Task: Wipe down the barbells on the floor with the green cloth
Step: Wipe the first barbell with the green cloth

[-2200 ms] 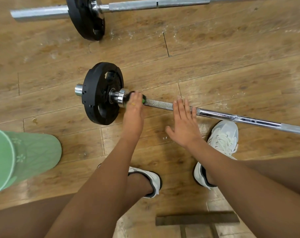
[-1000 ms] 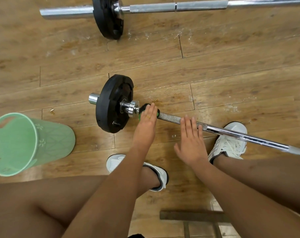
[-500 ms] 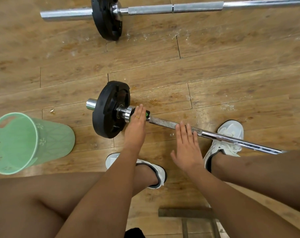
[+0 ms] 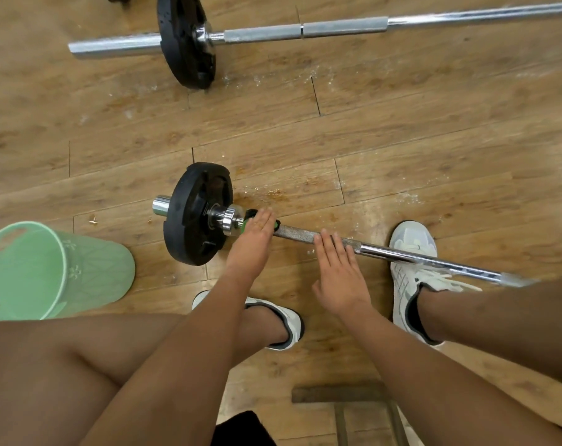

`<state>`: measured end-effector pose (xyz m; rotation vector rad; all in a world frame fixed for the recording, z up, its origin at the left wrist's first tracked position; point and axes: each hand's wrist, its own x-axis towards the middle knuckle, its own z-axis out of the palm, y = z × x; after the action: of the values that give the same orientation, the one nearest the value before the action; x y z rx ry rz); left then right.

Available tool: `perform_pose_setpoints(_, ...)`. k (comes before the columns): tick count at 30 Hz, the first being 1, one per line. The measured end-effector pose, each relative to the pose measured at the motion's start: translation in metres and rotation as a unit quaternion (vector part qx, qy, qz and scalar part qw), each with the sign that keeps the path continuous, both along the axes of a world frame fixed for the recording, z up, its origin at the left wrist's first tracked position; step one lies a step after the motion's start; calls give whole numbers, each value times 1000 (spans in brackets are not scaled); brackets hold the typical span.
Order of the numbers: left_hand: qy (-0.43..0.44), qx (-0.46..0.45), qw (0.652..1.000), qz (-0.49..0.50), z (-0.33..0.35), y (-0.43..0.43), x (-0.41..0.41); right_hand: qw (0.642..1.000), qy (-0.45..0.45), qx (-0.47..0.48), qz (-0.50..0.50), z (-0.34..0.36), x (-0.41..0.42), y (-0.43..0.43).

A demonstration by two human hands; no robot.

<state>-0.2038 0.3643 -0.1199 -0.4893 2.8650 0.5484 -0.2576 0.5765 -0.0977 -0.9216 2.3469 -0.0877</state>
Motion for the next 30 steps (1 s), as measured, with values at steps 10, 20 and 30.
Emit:
perform_pose_setpoints(10,53,4,999,4,7,46,-11,993,48,35,-99,1,-57,79)
perform_pose_setpoints(20,11,4,1000,23,-8,68,-29,996,23,51,-73,-16,-78,97)
perform_pose_setpoints(30,41,26,993,109,-6,61,-59,993,40,55,-95,-18,-97,84)
